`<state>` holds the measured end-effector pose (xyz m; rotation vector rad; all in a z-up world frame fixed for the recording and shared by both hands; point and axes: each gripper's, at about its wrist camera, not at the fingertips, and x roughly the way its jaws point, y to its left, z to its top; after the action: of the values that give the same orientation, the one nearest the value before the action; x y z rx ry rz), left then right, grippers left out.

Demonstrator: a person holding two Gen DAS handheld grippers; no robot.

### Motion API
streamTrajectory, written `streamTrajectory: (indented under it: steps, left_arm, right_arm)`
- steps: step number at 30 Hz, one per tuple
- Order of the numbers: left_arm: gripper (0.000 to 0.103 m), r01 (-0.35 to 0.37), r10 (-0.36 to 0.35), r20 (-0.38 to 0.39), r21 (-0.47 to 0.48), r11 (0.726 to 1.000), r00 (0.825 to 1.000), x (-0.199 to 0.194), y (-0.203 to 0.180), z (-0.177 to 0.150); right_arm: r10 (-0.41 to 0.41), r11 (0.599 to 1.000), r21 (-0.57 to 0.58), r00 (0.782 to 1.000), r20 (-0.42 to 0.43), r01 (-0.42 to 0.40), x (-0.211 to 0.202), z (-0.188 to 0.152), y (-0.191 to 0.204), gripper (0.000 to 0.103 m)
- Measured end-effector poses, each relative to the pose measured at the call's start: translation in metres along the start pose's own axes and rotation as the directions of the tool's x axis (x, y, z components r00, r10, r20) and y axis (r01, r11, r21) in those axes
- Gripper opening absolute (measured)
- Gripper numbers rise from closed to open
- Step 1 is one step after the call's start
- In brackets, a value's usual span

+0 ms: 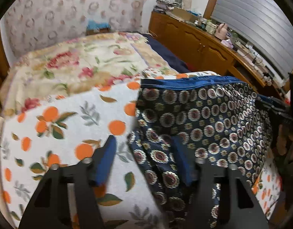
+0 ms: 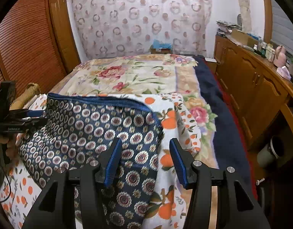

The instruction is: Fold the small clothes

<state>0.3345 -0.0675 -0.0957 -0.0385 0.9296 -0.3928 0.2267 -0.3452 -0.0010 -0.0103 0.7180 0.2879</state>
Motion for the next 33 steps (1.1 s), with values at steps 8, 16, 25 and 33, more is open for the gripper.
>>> streamTrajectory:
  steps: [8, 16, 25, 33]
  left_arm:
    - [0.007, 0.077, -0.078, 0.009, 0.014, 0.997, 0.997, -0.006, -0.01, -0.002]
    - [0.006, 0.053, -0.055, 0.124, 0.022, 0.998, 0.991, -0.062, -0.005, -0.004]
    - [0.006, 0.018, -0.016, 0.109, -0.02, 1.0, 0.994, -0.057, 0.013, -0.017]
    - [0.006, -0.005, 0.006, 0.1, -0.008, 1.0, 0.995, -0.048, 0.014, -0.023]
  right_arm:
    - [0.016, 1.0, 0.006, 0.999, -0.028, -0.016, 0.005, -0.003, -0.006, 0.054]
    - [0.056, 0.998, 0.016, 0.997, -0.048, -0.055, 0.01, 0.003, -0.001, 0.069]
    - [0.104, 0.994, 0.034, 0.989, -0.108, -0.101, 0.04, 0.013, 0.003, 0.069]
    - [0.105, 0.994, 0.001, 0.986, -0.126, -0.106, 0.045, 0.015, 0.015, 0.065]
